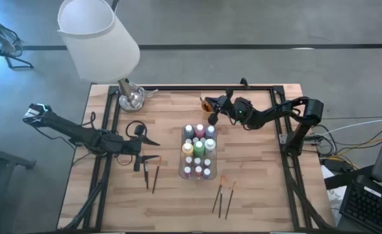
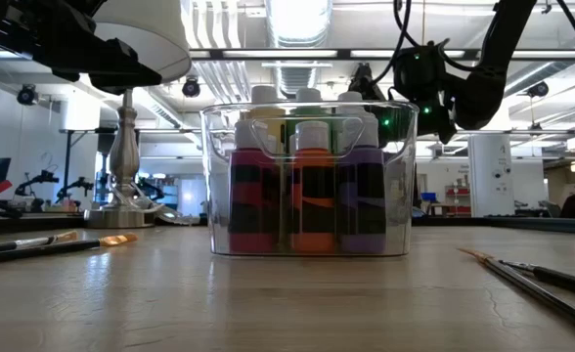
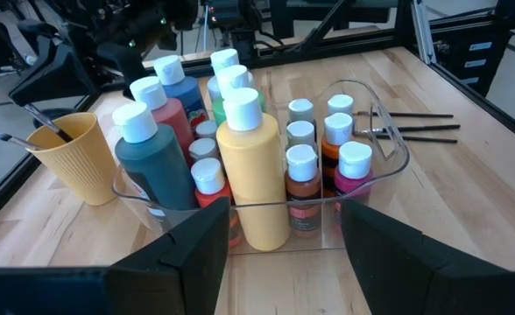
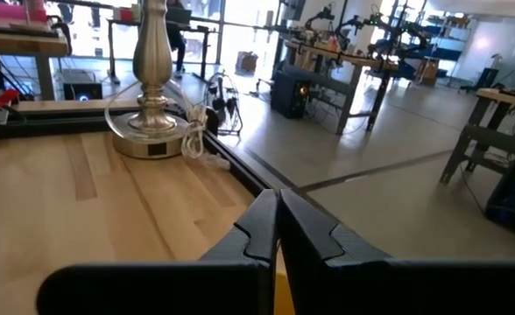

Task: Pick & Place Paint Supplies
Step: Put the gray paintbrush into the yellow cup

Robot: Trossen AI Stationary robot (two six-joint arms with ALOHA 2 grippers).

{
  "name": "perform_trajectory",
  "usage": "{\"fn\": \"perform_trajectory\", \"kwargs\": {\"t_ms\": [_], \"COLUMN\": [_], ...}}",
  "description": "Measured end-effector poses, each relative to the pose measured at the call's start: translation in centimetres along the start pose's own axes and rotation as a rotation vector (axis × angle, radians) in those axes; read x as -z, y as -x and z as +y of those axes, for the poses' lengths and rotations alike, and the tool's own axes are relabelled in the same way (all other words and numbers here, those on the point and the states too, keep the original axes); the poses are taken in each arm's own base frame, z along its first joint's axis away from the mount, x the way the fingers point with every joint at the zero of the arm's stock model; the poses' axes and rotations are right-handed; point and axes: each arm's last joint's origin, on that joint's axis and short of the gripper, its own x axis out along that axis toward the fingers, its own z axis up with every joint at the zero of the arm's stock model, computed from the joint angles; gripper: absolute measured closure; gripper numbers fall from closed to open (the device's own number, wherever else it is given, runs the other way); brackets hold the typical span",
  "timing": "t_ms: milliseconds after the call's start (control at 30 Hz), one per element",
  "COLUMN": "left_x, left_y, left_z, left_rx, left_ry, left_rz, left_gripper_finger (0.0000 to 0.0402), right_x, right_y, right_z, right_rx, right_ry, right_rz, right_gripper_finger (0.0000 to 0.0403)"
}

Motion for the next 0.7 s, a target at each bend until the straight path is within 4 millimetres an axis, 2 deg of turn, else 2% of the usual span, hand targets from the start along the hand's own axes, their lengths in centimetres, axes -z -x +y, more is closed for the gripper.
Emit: {"fn": "perform_trajectory", "kwargs": {"t_ms": [400,700], "left_x": [0.00,0.00], "left_y": [0.00,0.00], "left_z": [0.00,0.00], "left_rx": [0.000,0.000], "left_ry": [0.000,0.000], "left_rz": [0.000,0.000], "left_gripper_finger": [0.0179,0.0179], "right_x": [0.62,0.91], "right_y": [-0.11,-0.13], "right_z": [-0.69,-0.92], "right_rx": [0.017,0.021], "right_ry": [-0.044,-0.058], "right_rz": [0.057,0.081], "right_gripper_finger": [0.0391,0.0330]}}
